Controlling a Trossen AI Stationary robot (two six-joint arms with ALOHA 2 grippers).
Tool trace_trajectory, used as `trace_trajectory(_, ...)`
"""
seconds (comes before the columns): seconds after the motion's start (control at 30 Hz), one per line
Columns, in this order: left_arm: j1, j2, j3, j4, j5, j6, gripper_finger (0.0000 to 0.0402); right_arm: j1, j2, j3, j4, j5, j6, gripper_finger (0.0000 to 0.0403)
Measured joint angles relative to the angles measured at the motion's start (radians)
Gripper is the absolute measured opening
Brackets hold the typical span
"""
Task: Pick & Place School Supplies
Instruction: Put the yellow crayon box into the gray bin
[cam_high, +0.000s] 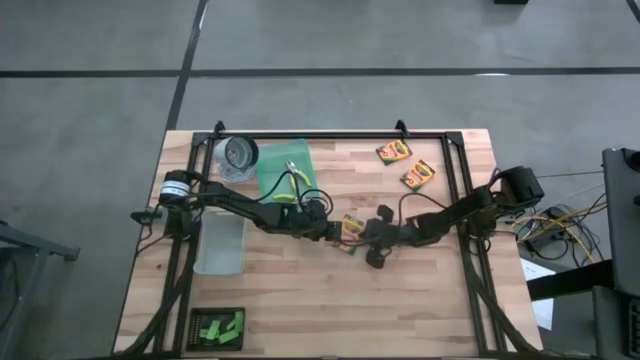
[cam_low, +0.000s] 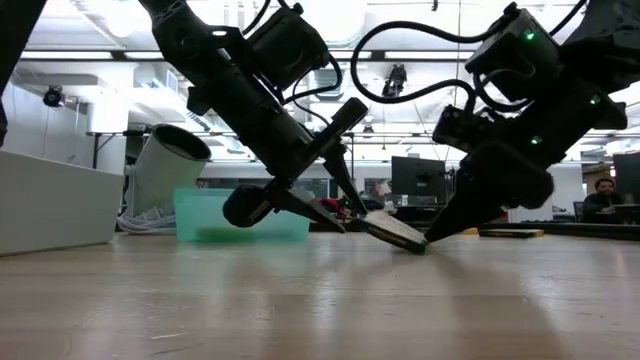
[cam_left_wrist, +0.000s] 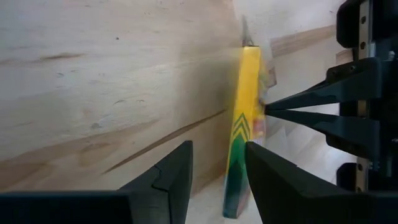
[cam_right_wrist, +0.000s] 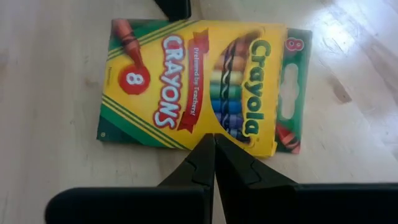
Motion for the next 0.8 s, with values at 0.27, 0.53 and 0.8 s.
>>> trace_trajectory(0.27,0.0,0.0,0.0,0.004,0.0,0.0,0.0149,0.0,0.001,-0.002,-0.006,-0.002,-0.001,0.0008)
trace_trajectory(0.53,0.0,0.0,0.0,0.034,0.001,0.0,0.0149,0.0,0.003,-0.004,0.006,-0.002,-0.001,0.0008)
trace_trajectory(0.8,0.0,0.0,0.002,0.05,0.0,0.004,0.0149,0.0,0.003,-0.004,0.012,-0.005,-0.001,0.0008)
